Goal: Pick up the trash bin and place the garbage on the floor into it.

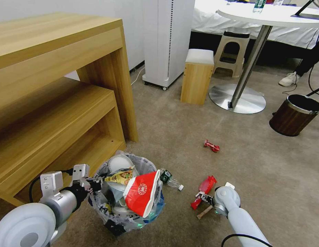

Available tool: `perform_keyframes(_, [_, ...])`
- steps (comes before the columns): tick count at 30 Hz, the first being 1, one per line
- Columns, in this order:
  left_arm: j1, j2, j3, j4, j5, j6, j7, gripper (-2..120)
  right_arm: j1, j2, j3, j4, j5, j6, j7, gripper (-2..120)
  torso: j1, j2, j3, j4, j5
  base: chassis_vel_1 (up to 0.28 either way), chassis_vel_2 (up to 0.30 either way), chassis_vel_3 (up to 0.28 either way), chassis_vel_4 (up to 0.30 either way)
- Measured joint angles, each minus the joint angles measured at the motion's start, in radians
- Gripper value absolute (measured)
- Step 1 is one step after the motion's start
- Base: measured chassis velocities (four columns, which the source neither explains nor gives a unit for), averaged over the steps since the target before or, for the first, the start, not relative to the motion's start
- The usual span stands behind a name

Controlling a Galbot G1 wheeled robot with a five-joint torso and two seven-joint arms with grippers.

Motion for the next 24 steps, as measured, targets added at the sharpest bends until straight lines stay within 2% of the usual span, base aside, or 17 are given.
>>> perform_keyframes(3, [0.000,0.001,0.000,0.001,0.000,-0.001,0.001,1,-0.004,-0.002,0.000,0.003,-0.009,-0.001,-0.002,75,0.000,0.000,0.000,-0.0003,-0.0007,0.000,0.000,0.000,0.000])
perform_keyframes(9, [-0.003,0.001,0.000,0.005,0.000,-0.002,0.002,1,-0.009,-0.004,-0.001,0.000,-0.027,-0.001,-0.020,65,0.000,0.000,-0.001,-0.0005,-0.0012,0.000,0.000,0.000,0.000])
perform_keyframes(20, [-0.005,0.002,0.003,0.008,0.001,-0.003,0.003,1,-0.024,-0.012,-0.006,0.008,-0.047,0.002,-0.040,64,0.000,0.000,0.000,0.0003,0.0007,0.000,0.000,0.000,0.000])
perform_keyframes(22, [-0.004,0.000,0.004,0.010,0.005,-0.003,0.005,1,-0.046,-0.023,-0.014,0.043,-0.051,0.004,-0.041,52,0.000,0.000,0.001,0.0000,0.0018,0.000,0.000,0.000,0.000])
perform_keyframes(24, [-0.004,0.000,0.005,0.010,0.006,-0.003,0.006,1,-0.051,-0.027,-0.016,0.052,-0.051,0.005,-0.038,49,0.000,0.000,0.001,-0.0001,0.0022,0.000,0.000,0.000,0.000])
